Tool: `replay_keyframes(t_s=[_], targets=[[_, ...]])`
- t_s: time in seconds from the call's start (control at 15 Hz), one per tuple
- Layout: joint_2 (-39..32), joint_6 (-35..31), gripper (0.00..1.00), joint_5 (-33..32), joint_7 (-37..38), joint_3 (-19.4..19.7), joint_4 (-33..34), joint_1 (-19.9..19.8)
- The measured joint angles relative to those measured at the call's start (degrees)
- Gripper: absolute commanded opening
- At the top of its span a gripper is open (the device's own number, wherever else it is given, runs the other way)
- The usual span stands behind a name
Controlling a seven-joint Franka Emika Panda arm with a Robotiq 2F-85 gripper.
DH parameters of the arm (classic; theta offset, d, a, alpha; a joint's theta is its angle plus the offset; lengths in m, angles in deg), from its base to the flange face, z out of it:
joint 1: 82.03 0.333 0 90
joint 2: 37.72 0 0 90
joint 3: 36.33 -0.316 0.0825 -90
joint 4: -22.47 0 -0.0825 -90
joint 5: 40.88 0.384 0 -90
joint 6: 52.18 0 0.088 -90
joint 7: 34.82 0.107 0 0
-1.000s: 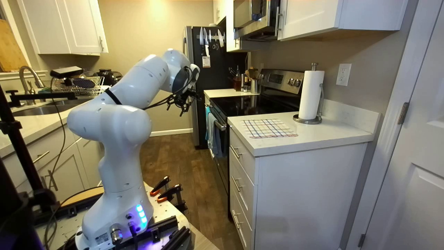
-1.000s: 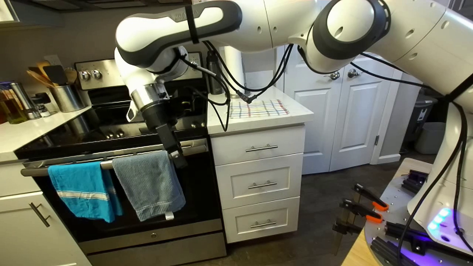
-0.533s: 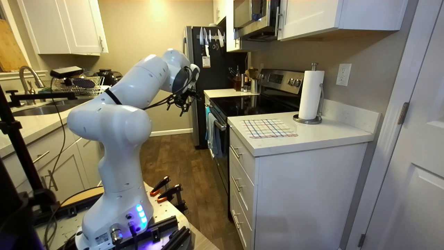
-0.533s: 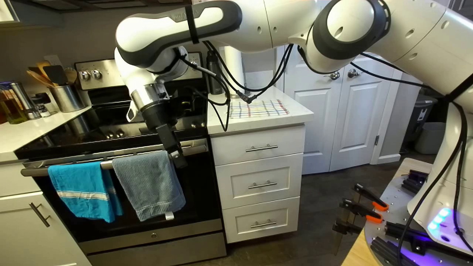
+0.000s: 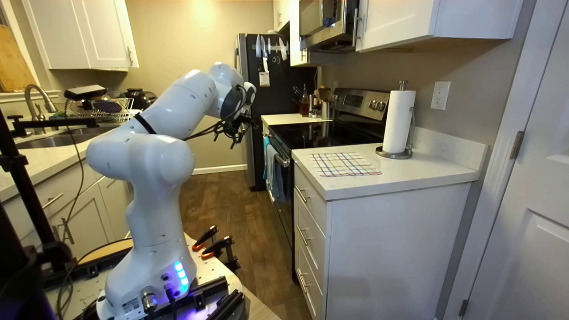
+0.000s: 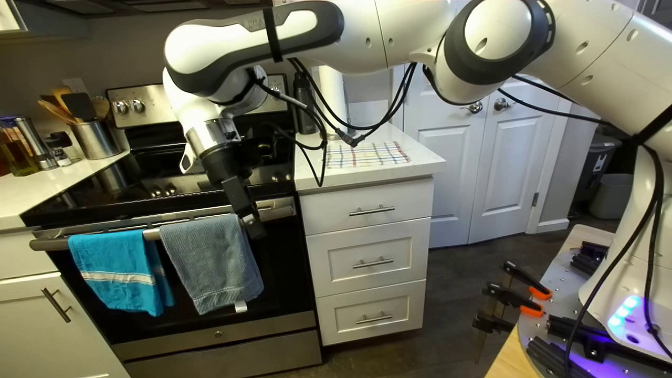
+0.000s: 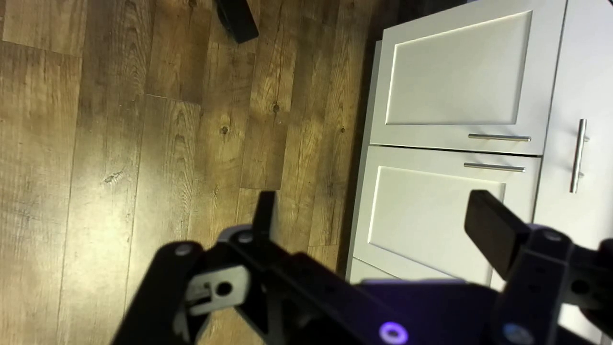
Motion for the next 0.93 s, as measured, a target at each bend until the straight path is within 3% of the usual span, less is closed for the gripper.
replay_keyframes(t_s=[0.93], targets=[[-0.6, 1.4, 1.0, 0.1, 0.0, -0.1, 0.6, 0.0]])
